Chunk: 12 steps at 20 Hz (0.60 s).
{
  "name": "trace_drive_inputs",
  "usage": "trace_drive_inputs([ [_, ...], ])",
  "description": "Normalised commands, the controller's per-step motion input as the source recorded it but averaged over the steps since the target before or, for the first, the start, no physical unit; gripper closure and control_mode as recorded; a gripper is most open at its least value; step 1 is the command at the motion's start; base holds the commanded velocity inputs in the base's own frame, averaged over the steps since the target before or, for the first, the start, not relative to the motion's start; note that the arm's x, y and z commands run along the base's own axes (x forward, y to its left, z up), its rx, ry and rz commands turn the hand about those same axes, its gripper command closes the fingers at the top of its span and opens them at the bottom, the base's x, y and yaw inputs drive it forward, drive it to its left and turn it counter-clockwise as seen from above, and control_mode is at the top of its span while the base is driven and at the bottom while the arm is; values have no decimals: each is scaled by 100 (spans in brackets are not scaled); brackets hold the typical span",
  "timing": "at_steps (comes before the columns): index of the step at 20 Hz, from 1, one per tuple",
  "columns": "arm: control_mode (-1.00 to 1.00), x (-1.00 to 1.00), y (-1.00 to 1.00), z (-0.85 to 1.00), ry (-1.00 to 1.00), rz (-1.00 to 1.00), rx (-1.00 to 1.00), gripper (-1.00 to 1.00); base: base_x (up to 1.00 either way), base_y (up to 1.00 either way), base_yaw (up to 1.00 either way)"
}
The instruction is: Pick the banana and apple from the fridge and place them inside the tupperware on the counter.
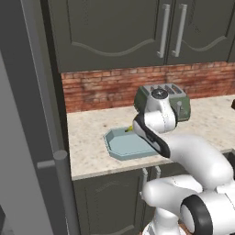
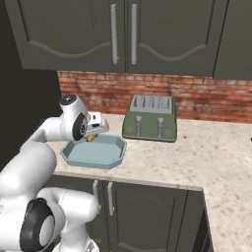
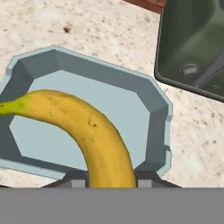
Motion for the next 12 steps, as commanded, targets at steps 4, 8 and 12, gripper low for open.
trace_drive_inputs([
  [4, -100, 40, -26, -36, 0, 0, -6, 100, 0, 0, 0],
  [8, -100, 35, -21, -28, 0, 0, -2, 100, 0, 0, 0],
  [12, -100, 42, -1, -22, 0, 0, 0, 100, 0, 0, 0],
])
